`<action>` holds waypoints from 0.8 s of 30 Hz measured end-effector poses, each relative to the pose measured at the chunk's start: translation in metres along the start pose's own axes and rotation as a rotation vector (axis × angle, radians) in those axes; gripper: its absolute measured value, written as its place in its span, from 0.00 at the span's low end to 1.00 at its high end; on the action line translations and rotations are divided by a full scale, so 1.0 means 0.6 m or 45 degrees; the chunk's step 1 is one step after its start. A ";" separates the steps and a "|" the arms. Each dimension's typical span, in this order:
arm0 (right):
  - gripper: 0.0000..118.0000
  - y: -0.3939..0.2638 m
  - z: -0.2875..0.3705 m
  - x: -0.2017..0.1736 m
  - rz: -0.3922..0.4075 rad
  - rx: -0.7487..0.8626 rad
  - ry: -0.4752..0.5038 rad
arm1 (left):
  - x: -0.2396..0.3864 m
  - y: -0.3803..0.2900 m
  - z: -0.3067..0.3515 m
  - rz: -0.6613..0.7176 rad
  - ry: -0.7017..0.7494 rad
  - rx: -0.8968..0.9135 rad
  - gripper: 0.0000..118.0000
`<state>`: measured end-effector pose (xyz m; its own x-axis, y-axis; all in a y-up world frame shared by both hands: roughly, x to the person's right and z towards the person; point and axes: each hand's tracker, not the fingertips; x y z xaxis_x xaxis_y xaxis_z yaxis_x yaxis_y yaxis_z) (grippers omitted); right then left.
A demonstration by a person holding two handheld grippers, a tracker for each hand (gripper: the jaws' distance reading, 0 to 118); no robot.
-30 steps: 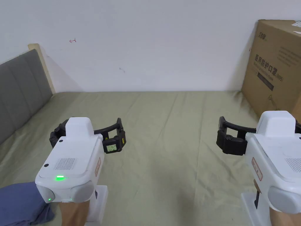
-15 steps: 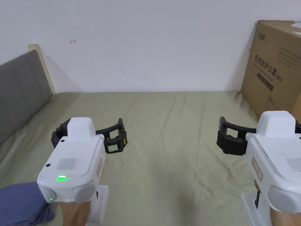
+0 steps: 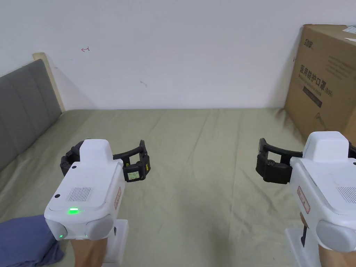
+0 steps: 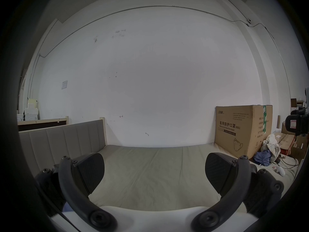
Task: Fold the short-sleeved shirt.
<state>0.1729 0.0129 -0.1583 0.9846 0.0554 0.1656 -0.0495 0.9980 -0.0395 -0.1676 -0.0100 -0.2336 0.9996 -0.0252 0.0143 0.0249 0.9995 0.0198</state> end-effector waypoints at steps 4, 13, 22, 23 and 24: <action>1.00 0.000 -0.001 0.000 -0.016 -0.012 0.004 | 0.001 0.001 0.001 -0.001 -0.004 -0.001 1.00; 1.00 0.028 -0.018 -0.011 -0.218 -0.352 -0.202 | -0.005 0.006 0.004 0.022 -0.010 0.010 1.00; 0.99 0.047 -0.038 -0.023 -0.260 -0.668 -0.269 | -0.008 0.009 0.004 0.040 -0.011 0.018 1.00; 0.99 0.047 -0.037 -0.026 -0.251 -0.675 -0.262 | -0.008 0.009 0.004 0.039 -0.011 0.018 1.00; 0.99 0.049 -0.037 -0.030 -0.237 -0.683 -0.258 | -0.008 0.009 0.004 0.040 -0.010 0.021 1.00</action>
<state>0.1573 0.0403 -0.1843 0.9145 -0.0612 0.4000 0.2639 0.8396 -0.4748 -0.1724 -0.0046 -0.2314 0.9997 0.0060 0.0232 -0.0068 0.9994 0.0354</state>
